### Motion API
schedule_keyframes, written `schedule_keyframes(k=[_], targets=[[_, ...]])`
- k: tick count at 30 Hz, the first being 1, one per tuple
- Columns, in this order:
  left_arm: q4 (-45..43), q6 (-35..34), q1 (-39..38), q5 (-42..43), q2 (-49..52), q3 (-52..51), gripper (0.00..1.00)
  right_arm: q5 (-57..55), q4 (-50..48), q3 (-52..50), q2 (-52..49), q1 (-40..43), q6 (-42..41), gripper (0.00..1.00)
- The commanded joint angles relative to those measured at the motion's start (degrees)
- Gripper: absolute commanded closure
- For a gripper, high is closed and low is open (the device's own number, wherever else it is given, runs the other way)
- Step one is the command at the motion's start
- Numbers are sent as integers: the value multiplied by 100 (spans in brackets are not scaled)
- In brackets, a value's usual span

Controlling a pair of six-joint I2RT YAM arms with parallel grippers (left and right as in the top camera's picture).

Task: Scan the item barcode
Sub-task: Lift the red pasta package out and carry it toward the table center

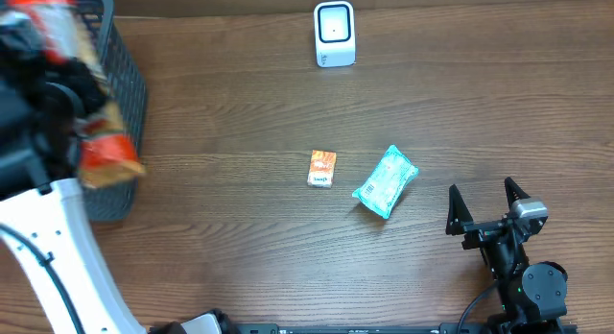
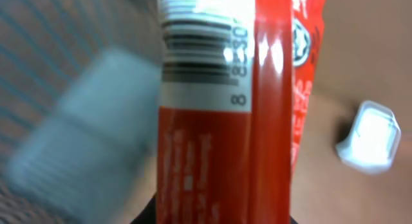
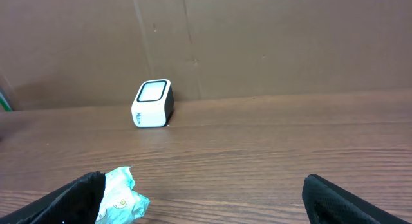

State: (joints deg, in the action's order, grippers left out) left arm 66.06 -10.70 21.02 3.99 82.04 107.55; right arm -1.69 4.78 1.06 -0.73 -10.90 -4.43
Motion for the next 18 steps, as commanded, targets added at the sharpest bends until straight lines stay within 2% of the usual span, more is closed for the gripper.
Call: schedule_keyframes(k=[1,8,12,18], targets=[[232,-352,-782,17,-144,-133,96,13,-11,-61,50,9,37,0],[28,-520,-1932,-138,-33,-1770,96,13,-11,-61,50,9,37,0],[-601,-734,-2428,-564,68,-2883,96,15,-11,-61,50,9,37,0],[-1825,-756,-2918,-584,393,-4227,96,13,-11,-61,50,9,37,0]])
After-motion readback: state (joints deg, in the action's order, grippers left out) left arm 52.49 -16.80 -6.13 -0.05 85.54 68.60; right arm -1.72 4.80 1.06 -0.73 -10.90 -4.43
